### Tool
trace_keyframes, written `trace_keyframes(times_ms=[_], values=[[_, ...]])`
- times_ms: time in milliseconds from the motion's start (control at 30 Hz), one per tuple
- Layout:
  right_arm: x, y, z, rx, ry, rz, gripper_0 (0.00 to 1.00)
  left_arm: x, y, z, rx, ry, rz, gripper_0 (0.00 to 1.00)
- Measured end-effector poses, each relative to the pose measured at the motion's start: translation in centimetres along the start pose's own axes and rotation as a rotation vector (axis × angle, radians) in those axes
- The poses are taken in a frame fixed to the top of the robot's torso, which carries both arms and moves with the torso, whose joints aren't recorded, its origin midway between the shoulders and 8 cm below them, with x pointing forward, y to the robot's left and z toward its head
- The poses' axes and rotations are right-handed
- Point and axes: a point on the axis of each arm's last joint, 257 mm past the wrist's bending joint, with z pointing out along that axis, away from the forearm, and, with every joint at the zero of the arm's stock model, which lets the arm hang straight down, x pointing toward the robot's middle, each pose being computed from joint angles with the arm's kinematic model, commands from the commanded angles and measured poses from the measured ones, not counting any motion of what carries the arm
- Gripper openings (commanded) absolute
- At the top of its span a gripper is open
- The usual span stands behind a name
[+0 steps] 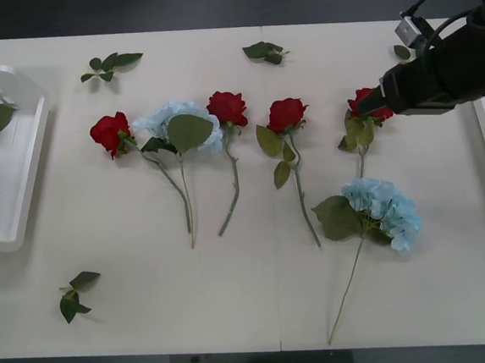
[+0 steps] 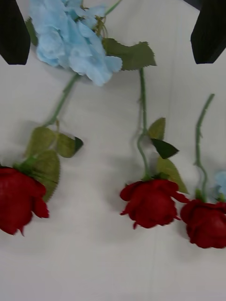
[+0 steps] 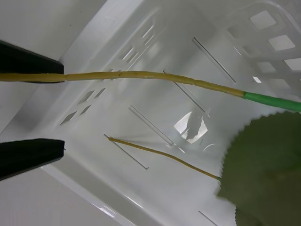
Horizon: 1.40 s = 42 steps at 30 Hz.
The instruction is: Put the red flowers into the right box and the blue flowers into the left box
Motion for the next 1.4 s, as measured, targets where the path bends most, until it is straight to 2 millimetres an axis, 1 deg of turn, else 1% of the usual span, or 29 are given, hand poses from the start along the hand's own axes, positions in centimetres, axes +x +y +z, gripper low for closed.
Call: trace_keyframes(times_ms=[33,67,100,200,300,367,467,600,667,733,800,933,1000,1067,1200,1267,1333,1400], values=[[0.2,-0.7,0.0,0.028,0.008,0.007,1.00,0.0,0.0,0.0,0.000,0.000,0.008,0.84],[0.3,-1.3,0.0,0.051,0.012,0.018,1.00,0.0,0.0,0.0,0.001,0.000,0.021,0.94],[0.4,-1.9,-0.1,0.074,0.016,0.028,1.00,0.0,-0.1,0.0,0.002,0.000,0.031,0.98],[0.4,-3.4,-0.2,0.133,0.013,0.045,1.00,0.0,-0.7,-0.1,0.012,-0.001,0.056,1.00],[0.4,-4.7,0.0,0.166,0.010,0.061,1.00,0.0,-2.1,-0.2,0.036,-0.007,0.075,1.00],[0.5,-5.7,0.6,0.186,0.012,0.085,1.00,-0.3,-3.4,-0.5,0.060,-0.020,0.091,1.00],[0.7,-7.0,1.6,0.212,0.014,0.116,1.00,-1.1,-5.9,-1.4,0.115,-0.038,0.095,1.00],[0.7,-8.0,3.0,0.233,0.004,0.147,1.00,-1.8,-10.6,-3.5,0.257,-0.033,0.020,1.00],[0.4,-8.3,3.8,0.237,-0.012,0.158,1.00,-1.8,-12.5,-4.3,0.304,-0.030,0.017,1.00],[-0.2,-8.7,4.6,0.243,-0.044,0.164,1.00,-0.9,-14.0,-4.7,0.329,-0.012,0.040,1.00],[-0.7,-9.0,5.5,0.253,-0.075,0.152,1.00,0.7,-15.2,-4.9,0.342,0.026,0.072,1.00],[-0.5,-9.5,7.5,0.275,-0.090,0.119,1.00,3.5,-16.2,-4.3,0.294,0.088,0.128,1.00],[0.0,-10.0,8.2,0.289,-0.085,0.114,1.00,4.5,-16.7,-4.0,0.251,0.127,0.112,1.00],[0.1,-10.5,8.6,0.298,-0.086,0.119,1.00,5.1,-17.4,-3.8,0.215,0.150,0.113,1.00],[-0.3,-10.8,9.4,0.298,-0.114,0.129,1.00,5.3,-19.3,-3.4,0.182,0.139,0.203,1.00],[-0.5,-11.0,10.0,0.298,-0.131,0.132,1.00,5.5,-20.2,-2.8,0.165,0.136,0.218,1.00],[-0.4,-11.4,10.6,0.310,-0.141,0.125,1.00,6.0,-21.0,-2.0,0.145,0.133,0.193,1.00],[0.0,-11.8,11.3,0.331,-0.135,0.107,1.00,6.9,-22.1,-1.1,0.131,0.141,0.139,1.00]])
